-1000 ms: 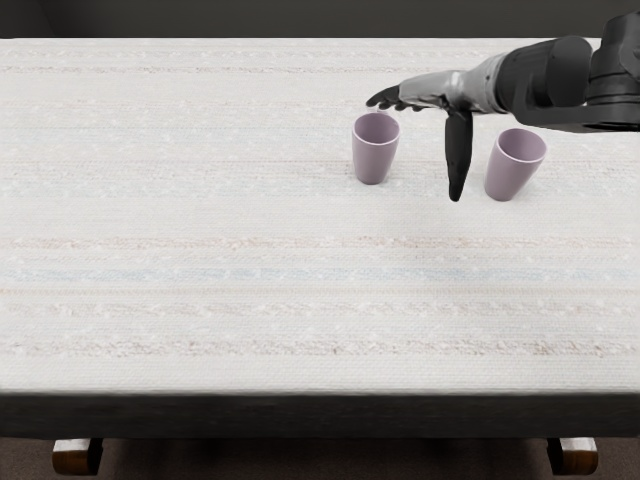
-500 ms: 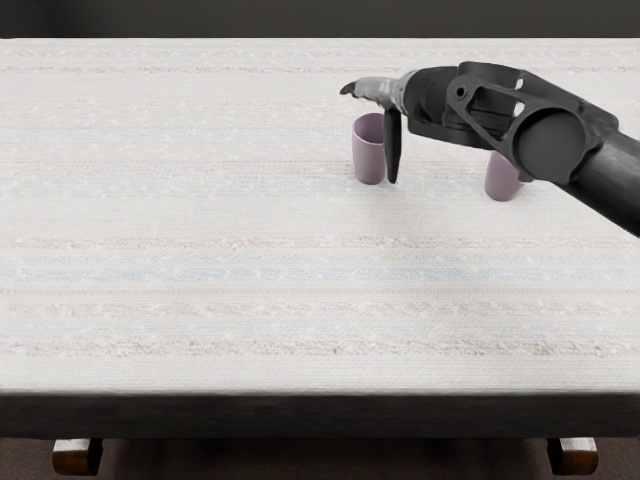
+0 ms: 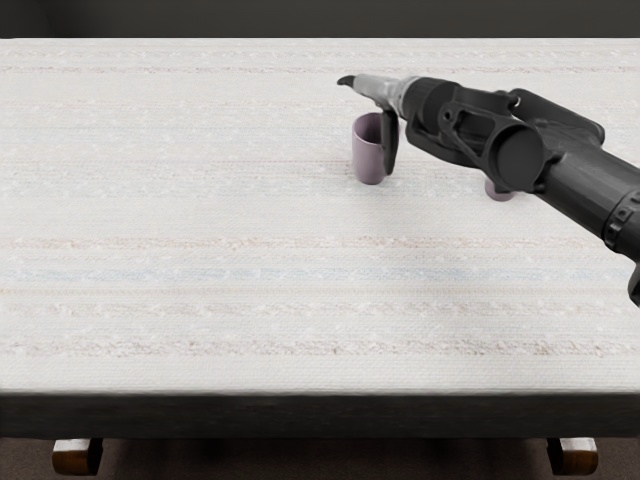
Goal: Pick up cup and place in cup with right hand
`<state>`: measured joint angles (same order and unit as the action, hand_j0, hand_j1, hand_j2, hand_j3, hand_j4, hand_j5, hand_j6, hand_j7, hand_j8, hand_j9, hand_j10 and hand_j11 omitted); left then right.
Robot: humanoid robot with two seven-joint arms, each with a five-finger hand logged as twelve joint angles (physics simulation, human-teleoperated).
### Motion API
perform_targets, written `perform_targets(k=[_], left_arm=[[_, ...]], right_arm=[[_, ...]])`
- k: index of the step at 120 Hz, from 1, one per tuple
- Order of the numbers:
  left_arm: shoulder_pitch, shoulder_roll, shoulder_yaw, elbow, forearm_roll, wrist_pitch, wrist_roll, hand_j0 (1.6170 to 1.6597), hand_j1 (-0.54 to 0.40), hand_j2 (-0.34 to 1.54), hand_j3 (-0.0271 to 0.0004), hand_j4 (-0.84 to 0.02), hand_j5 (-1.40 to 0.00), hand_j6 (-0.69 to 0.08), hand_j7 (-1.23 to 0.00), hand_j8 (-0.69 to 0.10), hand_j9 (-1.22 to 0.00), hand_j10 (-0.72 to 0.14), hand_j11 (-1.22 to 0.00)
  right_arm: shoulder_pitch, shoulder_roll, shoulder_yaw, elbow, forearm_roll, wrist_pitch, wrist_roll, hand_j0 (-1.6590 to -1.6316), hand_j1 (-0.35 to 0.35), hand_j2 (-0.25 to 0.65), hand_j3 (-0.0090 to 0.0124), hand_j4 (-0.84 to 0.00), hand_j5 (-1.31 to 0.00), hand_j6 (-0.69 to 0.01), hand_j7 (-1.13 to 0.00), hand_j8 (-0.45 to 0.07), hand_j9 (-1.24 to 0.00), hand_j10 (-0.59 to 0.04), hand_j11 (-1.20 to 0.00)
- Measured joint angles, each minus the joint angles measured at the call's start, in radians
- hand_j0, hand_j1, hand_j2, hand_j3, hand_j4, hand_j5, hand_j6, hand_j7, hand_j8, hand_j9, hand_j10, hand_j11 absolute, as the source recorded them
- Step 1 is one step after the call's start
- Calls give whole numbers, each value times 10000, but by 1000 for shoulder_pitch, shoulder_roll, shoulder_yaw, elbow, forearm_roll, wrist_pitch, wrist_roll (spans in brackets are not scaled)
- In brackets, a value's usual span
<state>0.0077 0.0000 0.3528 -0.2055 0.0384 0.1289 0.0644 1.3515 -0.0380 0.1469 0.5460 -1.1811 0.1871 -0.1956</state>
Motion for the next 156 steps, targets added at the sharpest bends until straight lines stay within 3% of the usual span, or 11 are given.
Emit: perform_targets(k=[66,94,120,129,137,144,145,149,152,154,156], left_arm=[[0,0,0,0,0,0,0,16581,3490,-1,0,0,0,0,0,0,0,1,0],[0,0,0,0,0,0,0,16581,3489,0,0,0,-1,0,0,0,-1,1,-1],[0,0,0,0,0,0,0,16581,3489,1,-1,1,-2,1,-2,1,-2,0,-2],[0,0,0,0,0,0,0,16581,3488,1,-1,1,-2,1,-2,1,-2,1,-2],[0,0,0,0,0,0,0,16581,3488,1,-2,1,-3,1,-3,1,-3,1,-3],[0,0,0,0,0,0,0,16581,3488,2,-2,1,-3,1,-3,1,-3,1,-3],[0,0,0,0,0,0,0,16581,3488,1,-2,1,-3,1,-3,1,-3,1,-3],[0,0,0,0,0,0,0,16581,3488,1,-2,1,-3,1,-3,1,-3,1,-3],[0,0,0,0,0,0,0,16581,3488,1,-2,1,-3,1,-3,1,-3,1,-3],[0,0,0,0,0,0,0,16581,3488,1,-2,1,-3,1,-3,1,-3,1,-3],[0,0,0,0,0,0,0,16581,3488,1,-2,1,-3,0,-3,0,-3,0,-3]], right_arm=[[-9,33,-79,-80,49,-19,14,-16581,-1041,-400,0,-2060,-2662,-2069,-2660,-2062,-2662,-2055,-2661],[-16,38,-84,-81,68,-18,15,-16574,-436,-454,-14,-2778,-3198,-1728,-3352,-1290,-3301,-2682,-3300],[-18,38,-83,-77,93,-17,16,-16561,1063,-574,-10,-3657,-4357,-723,-5065,-333,-4711,-1538,-4901],[-17,37,-83,-69,97,-16,19,-16555,1424,-616,-21,-4110,-4668,-919,-5476,-587,-5031,-1594,-5262],[-15,32,-82,-49,109,-16,26,-16553,1932,-721,-10,-4879,-5090,-1256,-6025,-844,-5492,-1590,-5812],[-14,29,-82,-39,119,-15,29,-16545,1963,2,-16,-5363,-5459,-1583,-6433,-1082,-5867,-1885,-6208],[-13,29,-82,-38,120,-15,29,-16547,1975,80,5,-5408,-5518,-1783,-6482,-1038,-5937,-1852,-6280],[-13,28,-82,-34,125,-15,30,-16544,1943,526,-16,-5622,-5668,-2144,-6660,-1312,-6070,-1976,-6452],[-13,27,-81,-29,128,-15,31,-16546,1929,795,4,-5765,-5757,-2316,-6775,-1465,-6183,-2048,-6600],[-12,25,-81,-22,130,-14,31,-16547,1919,1127,-12,-5846,-5815,-2481,-6845,-1616,-6221,-2096,-6643],[-12,19,-80,-14,134,-14,31,-16549,1903,1345,-3,-5894,-5903,-2673,-6909,-1748,-6290,-2132,-6716]])
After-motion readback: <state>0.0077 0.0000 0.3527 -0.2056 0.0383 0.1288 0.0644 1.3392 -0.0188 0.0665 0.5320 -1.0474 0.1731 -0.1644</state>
